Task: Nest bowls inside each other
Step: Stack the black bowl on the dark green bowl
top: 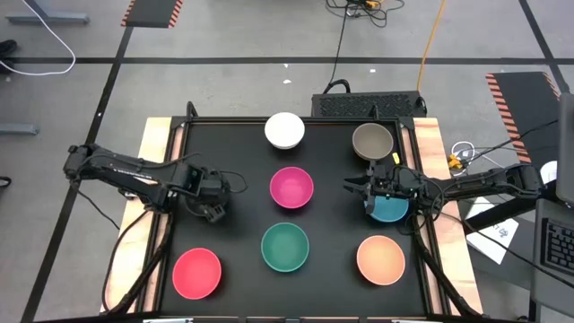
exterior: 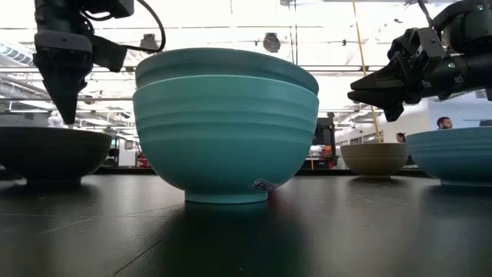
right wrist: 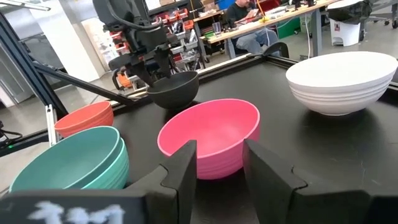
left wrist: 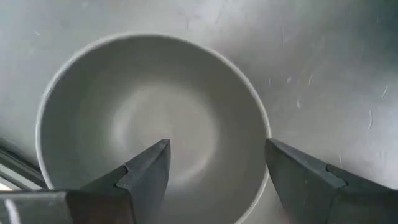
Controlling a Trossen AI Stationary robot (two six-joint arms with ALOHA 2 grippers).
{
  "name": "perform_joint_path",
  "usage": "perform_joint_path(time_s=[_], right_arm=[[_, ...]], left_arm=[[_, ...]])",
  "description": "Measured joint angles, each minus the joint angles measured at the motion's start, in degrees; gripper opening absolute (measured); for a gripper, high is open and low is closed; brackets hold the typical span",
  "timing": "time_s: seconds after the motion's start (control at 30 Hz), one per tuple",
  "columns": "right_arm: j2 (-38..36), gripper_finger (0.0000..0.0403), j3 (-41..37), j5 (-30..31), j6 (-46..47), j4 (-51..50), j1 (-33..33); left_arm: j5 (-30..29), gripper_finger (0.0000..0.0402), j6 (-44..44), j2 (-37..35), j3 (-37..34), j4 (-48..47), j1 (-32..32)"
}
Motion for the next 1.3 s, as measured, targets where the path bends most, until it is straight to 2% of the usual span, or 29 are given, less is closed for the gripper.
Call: perform_joint_path(time_s=[0.43, 0.6, 0.8, 1.17, 1.3], right_arm=[[-0.02, 0.0121, -0.02, 0.0, 0.0, 0.02, 0.0], [-0.01, 0.0121, -0.02, 0.0, 0.0, 0.02, 0.0], [0.0, 0.0121, 0.0, 0.0, -0.04, 0.06, 0.0], [0.0, 0.0121, -0.02, 0.0, 0.42, 0.46, 0.0], [0.0, 0.0121, -0.01, 0.0, 0.45, 0.5, 0.01]], left_arm=[[1.83, 0.0264, -0.49, 0.0, -0.04, 1.51, -1.01], [2.69, 0.0264, -2.21, 0.43, -0.12, 2.85, -3.2], [5.33, 0.0264, -2.96, 3.37, -3.51, 9.7, -5.51], [4.02, 0.0264, -2.61, 4.93, -8.52, 11.46, -4.07], [3.42, 0.0243, -2.54, 4.94, -9.71, 13.83, -4.09]])
